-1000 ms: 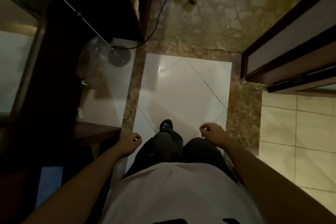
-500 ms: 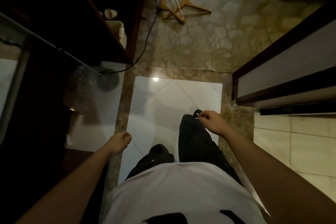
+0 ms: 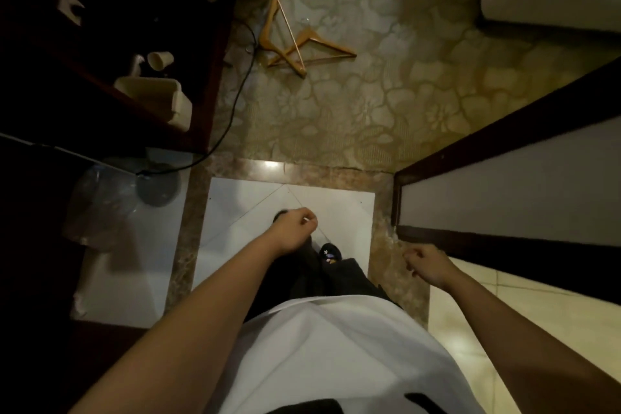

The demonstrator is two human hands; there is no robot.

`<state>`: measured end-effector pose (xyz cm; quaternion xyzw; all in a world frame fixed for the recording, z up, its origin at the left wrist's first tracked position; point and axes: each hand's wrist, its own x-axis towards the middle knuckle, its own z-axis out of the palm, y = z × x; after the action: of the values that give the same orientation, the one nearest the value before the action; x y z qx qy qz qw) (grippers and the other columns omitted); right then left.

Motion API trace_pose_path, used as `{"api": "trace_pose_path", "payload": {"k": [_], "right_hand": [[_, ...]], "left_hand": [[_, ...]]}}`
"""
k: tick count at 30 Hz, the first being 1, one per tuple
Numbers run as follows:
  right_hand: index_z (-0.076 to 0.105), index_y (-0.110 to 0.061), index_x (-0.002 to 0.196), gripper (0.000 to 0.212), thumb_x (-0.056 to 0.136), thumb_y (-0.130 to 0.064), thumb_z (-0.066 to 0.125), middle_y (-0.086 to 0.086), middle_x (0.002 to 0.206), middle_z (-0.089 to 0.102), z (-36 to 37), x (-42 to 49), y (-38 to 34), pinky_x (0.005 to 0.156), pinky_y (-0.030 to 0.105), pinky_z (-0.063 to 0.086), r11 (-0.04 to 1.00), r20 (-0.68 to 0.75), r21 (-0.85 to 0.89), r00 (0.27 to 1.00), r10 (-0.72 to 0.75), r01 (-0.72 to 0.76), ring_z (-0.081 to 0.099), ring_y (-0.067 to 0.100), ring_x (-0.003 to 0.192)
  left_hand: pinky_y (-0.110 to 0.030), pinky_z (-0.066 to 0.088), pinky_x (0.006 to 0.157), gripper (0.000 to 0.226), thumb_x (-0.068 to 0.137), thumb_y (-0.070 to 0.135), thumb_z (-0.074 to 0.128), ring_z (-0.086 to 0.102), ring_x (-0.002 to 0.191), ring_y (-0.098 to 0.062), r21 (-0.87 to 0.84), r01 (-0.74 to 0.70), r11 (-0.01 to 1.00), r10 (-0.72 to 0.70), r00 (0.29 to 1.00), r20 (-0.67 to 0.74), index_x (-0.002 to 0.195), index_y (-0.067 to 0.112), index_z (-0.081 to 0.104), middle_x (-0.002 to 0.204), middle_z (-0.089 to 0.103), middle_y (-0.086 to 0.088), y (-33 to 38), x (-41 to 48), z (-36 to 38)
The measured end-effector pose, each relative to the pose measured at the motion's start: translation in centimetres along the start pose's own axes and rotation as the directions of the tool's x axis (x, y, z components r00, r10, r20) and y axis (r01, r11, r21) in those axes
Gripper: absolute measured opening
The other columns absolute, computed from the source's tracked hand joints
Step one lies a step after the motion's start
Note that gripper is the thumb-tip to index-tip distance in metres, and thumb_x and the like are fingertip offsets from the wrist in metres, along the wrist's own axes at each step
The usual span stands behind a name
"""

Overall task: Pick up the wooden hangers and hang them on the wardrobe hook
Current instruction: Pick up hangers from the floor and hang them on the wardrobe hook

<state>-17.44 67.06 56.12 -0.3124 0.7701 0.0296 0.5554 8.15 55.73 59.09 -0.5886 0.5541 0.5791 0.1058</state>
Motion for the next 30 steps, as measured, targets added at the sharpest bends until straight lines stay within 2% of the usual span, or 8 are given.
{"api": "trace_pose_path", "payload": {"k": [3, 5, 8, 11, 14, 20, 23, 30], "right_hand": [[0.061, 0.004, 0.079, 0.031, 0.093, -0.017, 0.043, 0.016, 0.076, 0.06, -2.5, 2.9, -3.4, 0.074, 0.044, 0.051, 0.999, 0.007, -0.046, 1.0, -0.018, 0.019, 0.059, 0.032, 0.076], [0.055, -0.004, 0.072, 0.03, 0.094, -0.019, 0.042, 0.013, 0.072, 0.055, -3.7, 5.0, -6.9, 0.07, 0.043, 0.049, 0.996, 0.027, -0.072, 0.998, -0.056, 0.058, 0.054, 0.026, 0.07], [0.056, -0.003, 0.073, 0.028, 0.094, -0.017, 0.043, 0.012, 0.071, 0.054, -5.5, 8.1, -13.9, 0.061, 0.031, 0.041, 0.986, 0.044, -0.108, 0.992, -0.122, 0.126, 0.05, 0.021, 0.064], [0.058, 0.015, 0.087, 0.031, 0.093, -0.013, 0.044, 0.015, 0.076, 0.054, -7.4, 11.1, -21.4, 0.07, 0.044, 0.049, 0.963, 0.105, -0.154, 0.973, -0.205, 0.22, 0.054, 0.032, 0.07], [0.063, -0.002, 0.08, 0.025, 0.093, -0.011, 0.043, 0.011, 0.072, 0.055, -9.7, 13.9, -28.7, 0.081, 0.046, 0.05, 0.933, 0.144, -0.186, 0.948, -0.284, 0.308, 0.053, 0.026, 0.073], [0.061, -0.002, 0.113, 0.027, 0.095, -0.012, 0.043, 0.026, 0.102, 0.064, -14.9, 18.3, -38.1, 0.09, 0.048, 0.048, 0.906, 0.125, -0.155, 0.918, -0.377, 0.393, 0.061, 0.037, 0.097], [0.063, -0.003, 0.11, 0.026, 0.094, -0.013, 0.045, 0.022, 0.099, 0.065, -18.5, 21.6, -40.1, 0.09, 0.043, 0.047, 0.915, 0.114, -0.171, 0.929, -0.351, 0.367, 0.06, 0.032, 0.094], [0.066, -0.005, 0.095, 0.018, 0.091, -0.007, 0.049, 0.007, 0.088, 0.06, -28.2, 30.8, -42.9, 0.074, 0.028, 0.038, 0.921, 0.116, -0.197, 0.941, -0.319, 0.336, 0.053, 0.02, 0.084]], "left_hand": [[-0.03, 0.041, 0.086, 0.027, 0.096, 0.019, 0.044, 0.057, 0.108, -0.03, -0.025, 0.011, 1.0, -0.011, 0.999, -0.032, 0.115, 0.007, 0.059, 0.116, 0.062, -0.017, 1.6, 2.8, -3.1], [-0.033, 0.043, 0.088, 0.027, 0.096, 0.018, 0.043, 0.058, 0.105, -0.031, -0.049, 0.045, 0.998, -0.048, 0.997, -0.056, 0.114, 0.004, 0.058, 0.112, 0.062, -0.018, 1.5, 4.5, -5.7], [-0.036, 0.045, 0.09, 0.026, 0.096, 0.019, 0.044, 0.059, 0.101, -0.031, -0.072, 0.155, 0.985, -0.162, 0.983, -0.092, 0.111, 0.004, 0.059, 0.108, 0.062, -0.016, -0.1, 6.7, -10.0], [-0.043, 0.047, 0.096, 0.023, 0.095, 0.018, 0.048, 0.059, 0.105, -0.036, -0.111, 0.278, 0.954, -0.291, 0.95, -0.115, 0.107, 0.002, 0.06, 0.114, 0.062, -0.023, -2.2, 8.3, -14.4], [-0.039, 0.045, 0.094, 0.028, 0.095, 0.017, 0.047, 0.058, 0.107, -0.036, -0.128, 0.349, 0.928, -0.365, 0.922, -0.13, 0.113, -0.003, 0.058, 0.113, 0.061, -0.021, -2.3, 9.7, -18.9], [-0.035, 0.043, 0.082, 0.019, 0.096, 0.016, 0.045, 0.057, 0.09, -0.027, -0.179, 0.298, 0.938, -0.328, 0.929, -0.171, 0.1, 0.003, 0.059, 0.096, 0.058, -0.018, 3.1, 14.6, -26.7], [-0.04, 0.045, 0.09, 0.027, 0.097, 0.014, 0.044, 0.058, 0.096, -0.03, -0.185, 0.222, 0.957, -0.254, 0.952, -0.171, 0.115, -0.003, 0.055, 0.101, 0.058, -0.016, 7.5, 18.8, -29.2], [-0.032, 0.041, 0.086, 0.032, 0.098, 0.016, 0.043, 0.056, 0.108, -0.032, -0.245, 0.205, 0.948, -0.248, 0.956, -0.157, 0.121, -0.003, 0.053, 0.119, 0.058, -0.025, 18.6, 29.3, -31.6]]}}
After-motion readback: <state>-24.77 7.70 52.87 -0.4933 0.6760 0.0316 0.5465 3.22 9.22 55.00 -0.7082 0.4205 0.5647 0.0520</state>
